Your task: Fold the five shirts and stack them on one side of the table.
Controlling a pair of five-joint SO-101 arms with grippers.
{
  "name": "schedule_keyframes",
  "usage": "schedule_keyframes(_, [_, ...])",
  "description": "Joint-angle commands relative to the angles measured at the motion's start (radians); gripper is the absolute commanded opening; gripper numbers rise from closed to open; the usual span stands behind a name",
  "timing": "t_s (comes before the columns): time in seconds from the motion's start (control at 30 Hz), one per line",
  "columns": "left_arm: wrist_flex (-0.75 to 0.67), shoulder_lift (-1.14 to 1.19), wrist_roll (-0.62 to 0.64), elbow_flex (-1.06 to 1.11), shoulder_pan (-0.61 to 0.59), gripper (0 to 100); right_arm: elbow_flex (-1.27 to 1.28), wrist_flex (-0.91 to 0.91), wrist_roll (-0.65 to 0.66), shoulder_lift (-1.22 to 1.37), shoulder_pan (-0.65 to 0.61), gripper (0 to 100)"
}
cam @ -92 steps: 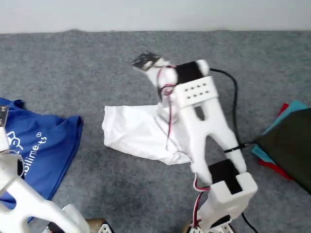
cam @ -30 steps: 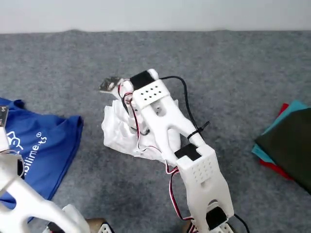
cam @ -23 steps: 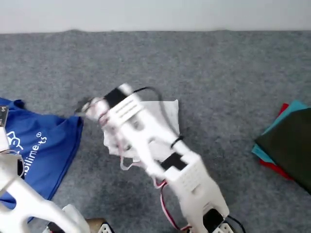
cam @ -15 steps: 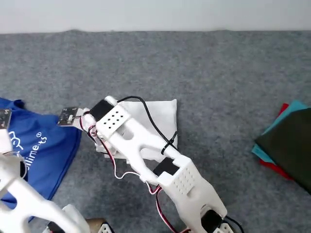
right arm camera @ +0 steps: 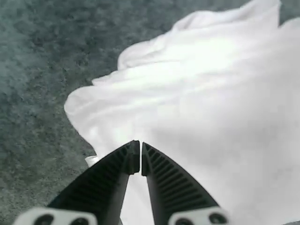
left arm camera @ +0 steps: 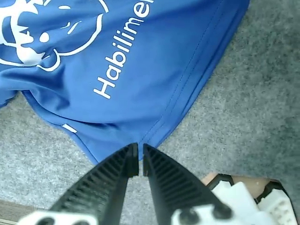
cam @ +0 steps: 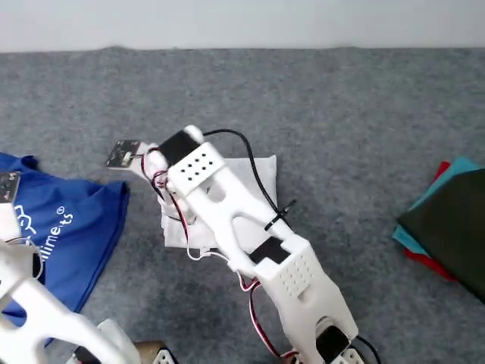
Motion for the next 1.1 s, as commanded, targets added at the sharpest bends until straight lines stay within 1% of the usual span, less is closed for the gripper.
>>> schedule_keyframes(0.0, [-0.006,-0.026,0.008,-0.010,0.008,4,-0.015,-0.044,0.006,0.041,-0.012,1.0])
schedule_keyframes(0.2, [-0.003,-0.026,0.008,-0.010,0.006,4,-0.017,-0.245,0.006,0.093,-0.091,1.0])
schedule_keyframes(0.3, [-0.002,-0.026,0.008,-0.010,0.006,4,-0.029,-0.288,0.006,0.087,-0.097,1.0])
schedule_keyframes(0.47, [-0.005,-0.026,0.008,-0.010,0.006,4,-0.147,-0.166,0.006,0.058,-0.061,0.9])
schedule_keyframes(0.6, [-0.006,-0.026,0.008,-0.010,0.008,4,-0.284,-0.056,0.008,0.051,-0.015,0.9])
schedule_keyframes(0.7, [-0.006,-0.026,0.008,-0.010,0.008,4,-0.364,-0.008,0.006,0.058,0.031,0.9])
schedule_keyframes(0.77, [-0.006,-0.026,0.008,-0.010,0.008,4,-0.368,0.007,0.005,0.056,0.065,1.1])
schedule_keyframes(0.87, [-0.006,-0.026,0.008,-0.010,0.008,4,-0.353,0.047,-0.009,0.051,0.079,0.9])
schedule_keyframes(0.97, [-0.006,-0.026,0.008,-0.012,0.008,4,-0.290,0.047,-0.083,0.022,0.079,0.9])
schedule_keyframes(1.07, [-0.002,-0.026,0.008,-0.012,0.008,4,-0.155,0.047,-0.092,-0.044,0.077,0.9])
